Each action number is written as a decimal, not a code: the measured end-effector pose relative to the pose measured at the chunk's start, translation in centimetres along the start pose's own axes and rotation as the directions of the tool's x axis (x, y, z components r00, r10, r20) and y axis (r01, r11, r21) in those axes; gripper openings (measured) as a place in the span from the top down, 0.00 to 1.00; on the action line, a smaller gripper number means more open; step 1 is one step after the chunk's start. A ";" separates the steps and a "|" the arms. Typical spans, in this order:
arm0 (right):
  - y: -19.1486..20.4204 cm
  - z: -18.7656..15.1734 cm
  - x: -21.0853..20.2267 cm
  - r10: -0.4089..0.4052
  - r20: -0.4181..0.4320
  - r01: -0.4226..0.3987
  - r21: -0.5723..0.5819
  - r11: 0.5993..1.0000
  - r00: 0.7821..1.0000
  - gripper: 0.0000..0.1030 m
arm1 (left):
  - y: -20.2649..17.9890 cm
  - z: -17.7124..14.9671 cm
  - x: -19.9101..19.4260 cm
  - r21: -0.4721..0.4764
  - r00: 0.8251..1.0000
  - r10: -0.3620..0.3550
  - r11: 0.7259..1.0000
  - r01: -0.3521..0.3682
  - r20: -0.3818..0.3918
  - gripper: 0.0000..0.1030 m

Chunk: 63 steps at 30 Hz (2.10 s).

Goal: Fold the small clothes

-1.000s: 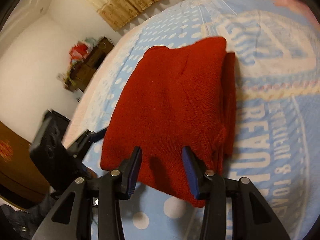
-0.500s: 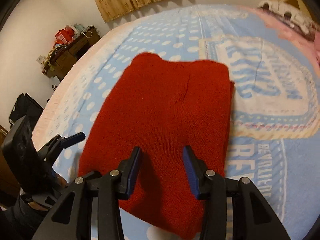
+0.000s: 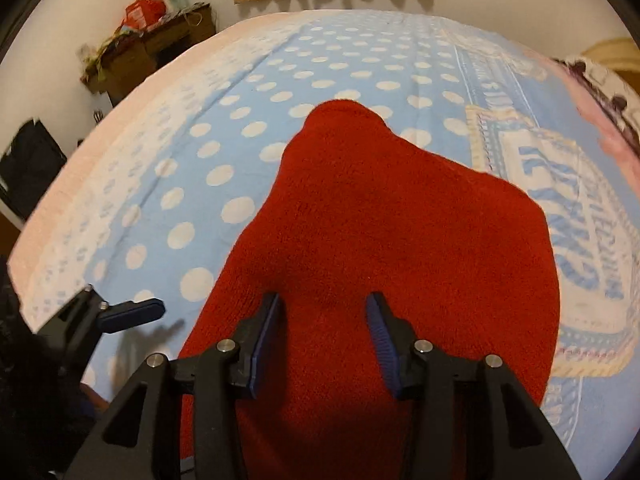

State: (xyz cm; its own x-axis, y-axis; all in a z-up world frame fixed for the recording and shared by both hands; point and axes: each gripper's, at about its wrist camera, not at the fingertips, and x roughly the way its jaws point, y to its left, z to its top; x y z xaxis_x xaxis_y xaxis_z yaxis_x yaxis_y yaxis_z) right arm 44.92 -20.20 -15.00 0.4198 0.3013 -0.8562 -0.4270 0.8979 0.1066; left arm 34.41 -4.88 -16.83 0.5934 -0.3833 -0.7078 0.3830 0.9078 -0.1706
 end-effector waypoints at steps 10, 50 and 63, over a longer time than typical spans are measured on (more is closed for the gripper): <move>-2.8 -4.1 -3.8 -0.042 0.053 0.040 0.049 0.998 0.998 0.55 | -0.3 -0.1 0.1 0.010 1.000 -0.002 1.000 0.003 -0.008 0.00; -18.3 -0.4 2.4 0.265 0.260 -0.359 0.446 0.820 0.929 0.31 | 0.9 1.3 2.5 -0.168 0.990 -0.131 0.978 0.121 -0.054 0.00; -17.8 0.3 4.1 0.354 0.298 -0.455 0.427 0.781 0.887 0.45 | 0.8 1.9 3.2 -0.157 0.989 -0.132 0.980 0.121 -0.064 0.00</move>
State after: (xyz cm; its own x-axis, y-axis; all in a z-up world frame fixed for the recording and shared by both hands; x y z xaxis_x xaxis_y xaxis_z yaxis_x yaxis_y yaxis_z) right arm 54.50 -34.89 -20.27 0.4596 0.6805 -0.5707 -0.1832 0.7014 0.6888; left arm 37.96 -5.74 -17.93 0.4910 -0.4884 -0.7214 0.3362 0.8702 -0.3603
